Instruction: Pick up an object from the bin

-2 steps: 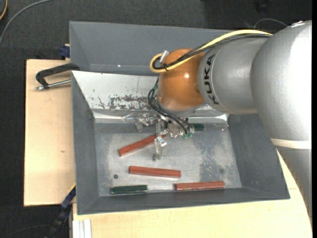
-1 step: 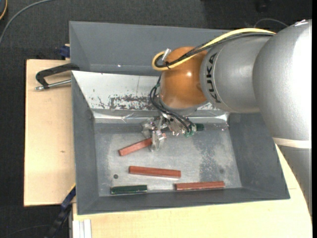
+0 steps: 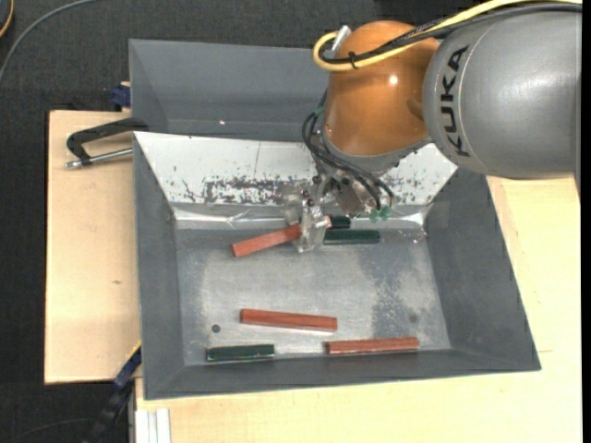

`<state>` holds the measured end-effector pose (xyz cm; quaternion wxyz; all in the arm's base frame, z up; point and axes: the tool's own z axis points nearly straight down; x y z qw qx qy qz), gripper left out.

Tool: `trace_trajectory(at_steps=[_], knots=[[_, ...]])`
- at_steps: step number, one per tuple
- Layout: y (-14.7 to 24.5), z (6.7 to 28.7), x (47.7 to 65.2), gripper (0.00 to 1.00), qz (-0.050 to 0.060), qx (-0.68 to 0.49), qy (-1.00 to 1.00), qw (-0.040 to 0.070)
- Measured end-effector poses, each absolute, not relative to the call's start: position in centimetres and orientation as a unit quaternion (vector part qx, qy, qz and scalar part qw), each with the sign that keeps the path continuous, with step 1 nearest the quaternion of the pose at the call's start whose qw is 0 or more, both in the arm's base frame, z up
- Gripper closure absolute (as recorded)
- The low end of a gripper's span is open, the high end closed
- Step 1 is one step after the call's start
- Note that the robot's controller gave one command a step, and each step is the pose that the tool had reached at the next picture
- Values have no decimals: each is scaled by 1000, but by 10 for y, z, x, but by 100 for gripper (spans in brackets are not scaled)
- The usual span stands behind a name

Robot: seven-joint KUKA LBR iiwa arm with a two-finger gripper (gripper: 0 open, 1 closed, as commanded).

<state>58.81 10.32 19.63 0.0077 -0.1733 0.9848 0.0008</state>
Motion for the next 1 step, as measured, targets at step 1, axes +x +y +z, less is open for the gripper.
trace_trajectory(at_steps=[1], knots=[[106, 356, 578, 100, 0, -298, 954, 8]])
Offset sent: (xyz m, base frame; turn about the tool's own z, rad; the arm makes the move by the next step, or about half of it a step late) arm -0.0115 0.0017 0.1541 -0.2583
